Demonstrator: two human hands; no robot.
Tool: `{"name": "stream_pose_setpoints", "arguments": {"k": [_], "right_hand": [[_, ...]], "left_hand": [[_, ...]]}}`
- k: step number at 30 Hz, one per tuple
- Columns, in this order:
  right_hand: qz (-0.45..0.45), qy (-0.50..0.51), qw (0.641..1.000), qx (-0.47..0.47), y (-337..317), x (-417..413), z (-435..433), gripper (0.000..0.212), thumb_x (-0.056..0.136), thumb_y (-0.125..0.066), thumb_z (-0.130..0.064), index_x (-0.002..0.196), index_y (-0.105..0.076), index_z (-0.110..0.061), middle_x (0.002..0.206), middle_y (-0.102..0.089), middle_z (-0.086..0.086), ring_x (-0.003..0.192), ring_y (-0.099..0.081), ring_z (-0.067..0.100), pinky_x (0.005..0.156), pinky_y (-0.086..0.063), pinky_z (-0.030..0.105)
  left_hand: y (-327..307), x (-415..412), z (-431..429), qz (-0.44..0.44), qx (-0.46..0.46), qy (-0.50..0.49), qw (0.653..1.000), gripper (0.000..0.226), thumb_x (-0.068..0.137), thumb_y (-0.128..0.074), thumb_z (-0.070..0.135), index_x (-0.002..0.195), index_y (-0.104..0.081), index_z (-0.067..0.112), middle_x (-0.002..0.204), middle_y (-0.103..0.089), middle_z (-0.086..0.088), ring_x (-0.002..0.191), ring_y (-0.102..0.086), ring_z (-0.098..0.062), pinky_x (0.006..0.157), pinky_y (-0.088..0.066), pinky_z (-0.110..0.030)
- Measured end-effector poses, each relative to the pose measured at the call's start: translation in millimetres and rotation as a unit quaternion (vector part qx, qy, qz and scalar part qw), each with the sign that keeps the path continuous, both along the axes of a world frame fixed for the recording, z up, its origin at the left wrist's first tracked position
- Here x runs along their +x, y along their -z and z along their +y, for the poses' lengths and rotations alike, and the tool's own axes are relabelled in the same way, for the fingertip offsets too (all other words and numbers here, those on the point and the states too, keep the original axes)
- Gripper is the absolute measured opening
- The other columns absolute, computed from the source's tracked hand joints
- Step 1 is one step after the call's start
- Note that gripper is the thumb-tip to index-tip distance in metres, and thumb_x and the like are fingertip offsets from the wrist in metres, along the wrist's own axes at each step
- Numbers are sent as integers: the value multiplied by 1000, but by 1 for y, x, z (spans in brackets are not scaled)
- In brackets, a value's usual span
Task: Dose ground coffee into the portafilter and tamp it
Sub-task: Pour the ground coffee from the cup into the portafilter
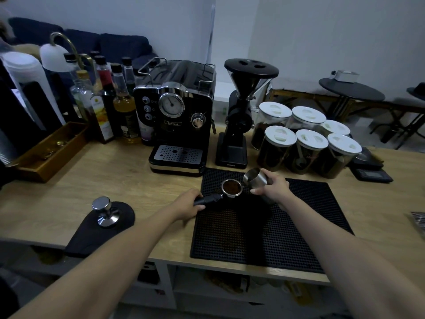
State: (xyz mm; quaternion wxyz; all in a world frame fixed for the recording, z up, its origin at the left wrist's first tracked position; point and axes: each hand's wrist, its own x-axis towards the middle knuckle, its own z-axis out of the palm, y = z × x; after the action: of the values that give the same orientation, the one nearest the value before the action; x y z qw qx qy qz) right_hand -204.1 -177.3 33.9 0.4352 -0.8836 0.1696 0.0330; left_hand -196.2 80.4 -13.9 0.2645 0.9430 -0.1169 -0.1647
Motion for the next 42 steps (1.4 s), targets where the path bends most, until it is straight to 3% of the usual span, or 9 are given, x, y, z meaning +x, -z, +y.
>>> {"name": "stream_pose_setpoints", "arguments": {"k": [11, 20, 25, 29, 33, 39, 42], "right_hand": [[-2, 8, 1000, -20, 2, 2, -5, 78, 66, -82, -16, 135, -48, -33, 135, -44, 8, 128, -24, 31, 108, -25, 37], [-3, -2, 999, -34, -2, 4, -7, 79, 66, -83, -19, 136, -47, -32, 135, -45, 9, 131, -22, 31, 108, -25, 39], [25, -35, 990, -132, -5, 4, 0, 80, 67, -82, -25, 136, -43, -40, 138, -33, 5, 132, -20, 27, 105, -26, 53], [11, -102, 955, -280, -9, 4, 9, 78, 69, -80, -28, 135, -41, -44, 136, -32, 1, 129, -23, 22, 100, -28, 53], [-24, -192, 890, -413, -12, 3, 20, 71, 75, -72, -25, 136, -39, -40, 136, -30, 3, 131, -20, 23, 99, -28, 57], [-66, -265, 820, -504, -15, 3, 33, 68, 79, -65, -19, 137, -37, -39, 142, -26, 4, 137, -16, 24, 102, -26, 57], [-76, -274, 808, -516, -17, 4, 36, 67, 80, -64, -17, 137, -37, -39, 141, -27, 3, 136, -17, 23, 102, -26, 56]], "left_hand": [[0, 2, 0, 7, 28, 6, 1000, 34, 89, -59, 24, 120, -53, 13, 121, -56, -10, 114, -50, -25, 97, -42, -35], [1, 1, -2, -1, 0, 1, 1000, 33, 88, -59, 23, 119, -54, 11, 119, -57, -10, 108, -54, -24, 91, -43, -32], [-1, 4, -4, 21, 51, 21, 998, 36, 89, -58, 25, 122, -52, 11, 122, -57, -11, 111, -54, -26, 93, -43, -33], [-3, 5, -4, 28, 55, 25, 998, 38, 89, -59, 25, 123, -52, 11, 122, -57, -11, 110, -55, -26, 90, -44, -32], [-2, 5, -3, 29, 57, 30, 997, 38, 88, -60, 26, 123, -54, 11, 121, -58, -11, 109, -55, -26, 87, -43, -30], [-4, 5, -2, 33, 57, 36, 997, 39, 89, -60, 27, 123, -54, 10, 119, -60, -12, 108, -56, -26, 88, -44, -31], [-4, 6, -2, 35, 59, 38, 997, 39, 89, -60, 27, 123, -54, 10, 120, -59, -12, 109, -56, -26, 90, -44, -32]]}}
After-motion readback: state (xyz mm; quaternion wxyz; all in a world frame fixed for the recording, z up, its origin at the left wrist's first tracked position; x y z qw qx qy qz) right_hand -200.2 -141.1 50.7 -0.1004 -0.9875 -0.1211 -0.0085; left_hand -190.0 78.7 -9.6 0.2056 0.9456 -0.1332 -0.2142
